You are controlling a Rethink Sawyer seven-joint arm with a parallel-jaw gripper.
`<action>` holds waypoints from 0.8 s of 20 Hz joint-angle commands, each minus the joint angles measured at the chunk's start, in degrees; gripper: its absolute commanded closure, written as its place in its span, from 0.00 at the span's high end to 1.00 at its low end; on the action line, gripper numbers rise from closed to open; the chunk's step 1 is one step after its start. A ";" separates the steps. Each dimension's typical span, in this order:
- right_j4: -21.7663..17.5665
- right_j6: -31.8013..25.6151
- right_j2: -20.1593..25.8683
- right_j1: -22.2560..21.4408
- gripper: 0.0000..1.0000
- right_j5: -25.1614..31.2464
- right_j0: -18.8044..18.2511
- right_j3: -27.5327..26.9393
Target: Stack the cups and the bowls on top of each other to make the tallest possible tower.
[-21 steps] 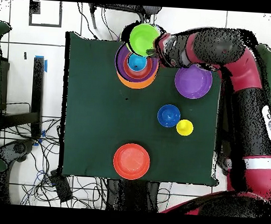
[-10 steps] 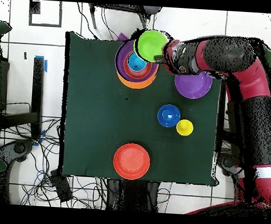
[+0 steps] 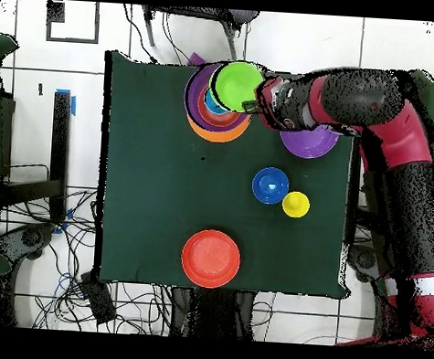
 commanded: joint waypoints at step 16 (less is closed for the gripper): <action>-5.70 -14.13 2.33 1.72 0.00 -7.11 1.12 4.70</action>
